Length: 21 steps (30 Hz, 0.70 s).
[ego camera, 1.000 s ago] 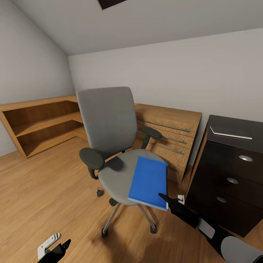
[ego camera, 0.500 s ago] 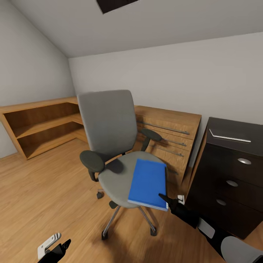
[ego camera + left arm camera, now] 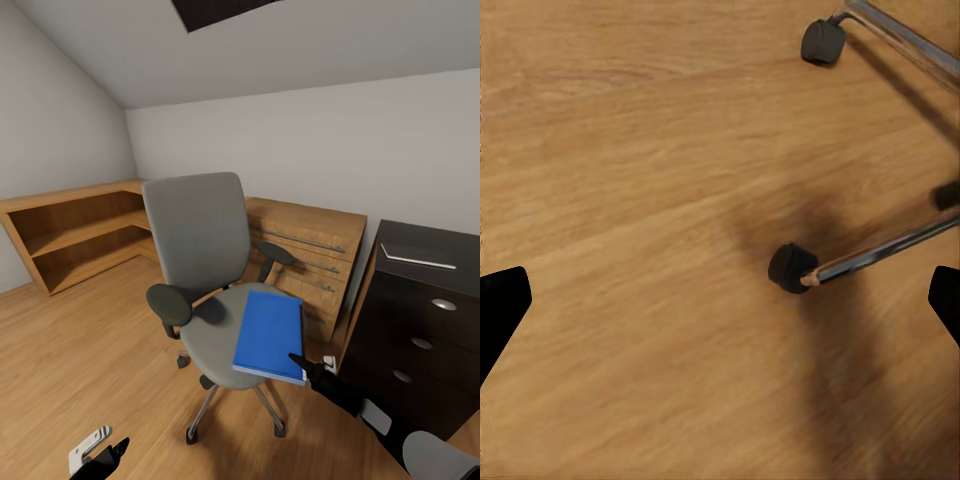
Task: In the bedroom, organize the workspace by keeping the computer under the desk, ensuring the monitor is on the desk, placing the keyboard on the desk next to the monitor, placing the mouse on the desk next to the keyboard, moving the folder from the swivel chair onto the desk next to the mouse, stacking the notebook on top of the folder with the pen on top of the notebook, and positioning the swivel chair next to the desk.
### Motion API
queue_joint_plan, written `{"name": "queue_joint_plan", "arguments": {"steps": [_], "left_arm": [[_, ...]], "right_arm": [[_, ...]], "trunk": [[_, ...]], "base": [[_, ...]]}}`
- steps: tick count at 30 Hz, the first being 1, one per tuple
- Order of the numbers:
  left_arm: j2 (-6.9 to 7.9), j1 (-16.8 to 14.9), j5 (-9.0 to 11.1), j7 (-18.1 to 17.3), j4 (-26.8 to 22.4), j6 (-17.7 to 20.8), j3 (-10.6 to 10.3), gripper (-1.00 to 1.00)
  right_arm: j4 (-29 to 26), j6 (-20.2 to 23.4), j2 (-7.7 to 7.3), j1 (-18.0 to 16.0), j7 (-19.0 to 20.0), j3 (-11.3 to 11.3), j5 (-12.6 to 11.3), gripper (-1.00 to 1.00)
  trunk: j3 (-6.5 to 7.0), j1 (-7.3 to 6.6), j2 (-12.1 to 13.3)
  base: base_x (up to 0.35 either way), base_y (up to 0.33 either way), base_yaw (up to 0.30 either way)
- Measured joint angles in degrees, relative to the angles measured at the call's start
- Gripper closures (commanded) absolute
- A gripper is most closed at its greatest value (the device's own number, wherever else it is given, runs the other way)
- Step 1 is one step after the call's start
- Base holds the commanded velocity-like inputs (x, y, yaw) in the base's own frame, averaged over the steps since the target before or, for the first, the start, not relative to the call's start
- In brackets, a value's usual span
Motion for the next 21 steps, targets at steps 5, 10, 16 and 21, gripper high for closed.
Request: {"name": "queue_joint_plan", "arguments": {"steps": [5, 10, 16, 21], "left_arm": [[0.00, 0.0, 0.0, 0.0, 0.3, 0.0, -0.1, -1.00], [0.00, 0.0, 0.0, 0.0, 0.4, 0.0, -0.1, -1.00], [0.00, 0.0, 0.0, 0.0, 0.5, 0.0, -0.1, -1.00], [-0.02, 0.0, 0.0, 0.0, 0.5, 0.0, -0.1, -1.00]], "right_arm": [[-0.1, 0.2, 0.00, 0.0, -0.1, 0.1, 0.0, 1.00], [-0.2, 0.2, 0.00, 0.0, -0.1, 0.1, 0.1, 1.00], [0.0, -0.1, 0.00, 0.0, 0.1, -0.1, -0.2, 1.00], [0.0, -0.1, 0.07, 0.0, 0.0, -0.1, -0.3, 1.00]], "trunk": [[0.90, -1.10, 2.0], [1.79, -2.20, 4.0], [2.87, -3.52, 6.4], [3.77, -4.61, 8.4]], "base": [[0.000, 0.000, 0.000], [0.000, 0.000, 0.000], [0.000, 0.000, 0.000], [0.000, 0.000, 0.000]]}}
